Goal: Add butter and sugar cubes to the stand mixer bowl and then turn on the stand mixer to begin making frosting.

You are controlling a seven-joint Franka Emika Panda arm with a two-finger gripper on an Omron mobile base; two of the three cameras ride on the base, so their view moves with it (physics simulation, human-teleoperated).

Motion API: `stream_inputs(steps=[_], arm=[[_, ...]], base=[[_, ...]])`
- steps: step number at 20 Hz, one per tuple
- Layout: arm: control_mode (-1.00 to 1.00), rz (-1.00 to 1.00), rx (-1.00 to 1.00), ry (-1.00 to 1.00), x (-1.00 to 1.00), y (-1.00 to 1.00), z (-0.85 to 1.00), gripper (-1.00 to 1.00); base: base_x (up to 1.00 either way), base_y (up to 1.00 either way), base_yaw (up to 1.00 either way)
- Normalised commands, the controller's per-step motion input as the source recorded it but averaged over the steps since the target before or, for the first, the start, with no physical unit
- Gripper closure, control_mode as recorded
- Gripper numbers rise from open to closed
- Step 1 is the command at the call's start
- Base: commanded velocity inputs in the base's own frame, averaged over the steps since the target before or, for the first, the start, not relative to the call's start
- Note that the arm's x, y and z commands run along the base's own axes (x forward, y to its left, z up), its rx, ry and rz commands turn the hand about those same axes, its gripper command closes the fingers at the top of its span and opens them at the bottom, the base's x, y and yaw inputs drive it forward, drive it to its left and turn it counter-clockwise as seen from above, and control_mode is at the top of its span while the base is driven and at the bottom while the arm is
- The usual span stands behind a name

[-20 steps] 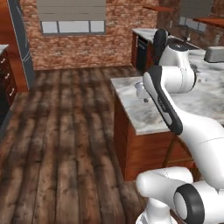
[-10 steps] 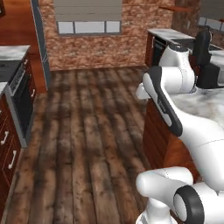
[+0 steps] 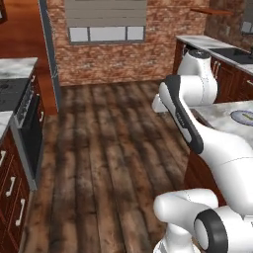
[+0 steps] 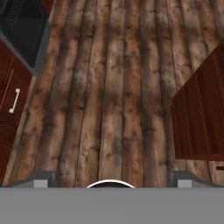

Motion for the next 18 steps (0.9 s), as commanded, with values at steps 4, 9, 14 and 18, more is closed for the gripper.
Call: stream_inputs(steps=[4, 9, 14, 18], arm=[[1.0, 0.0, 0.0, 0.0, 0.0, 0.0, 0.0, -1.0], [1.0, 0.0, 0.0, 0.0, 0.0, 0.0, 0.0, -1.0], [1.0, 0.0, 0.0, 0.0, 0.0, 0.0, 0.0, -1.0], [1.0, 0.0, 0.0, 0.0, 0.0, 0.0, 0.0, -1.0]], base=[[1.0, 0.06, -0.11], [1.0, 0.1, -0.15], [1.0, 0.14, -0.24], [1.0, 0.14, -0.38]])
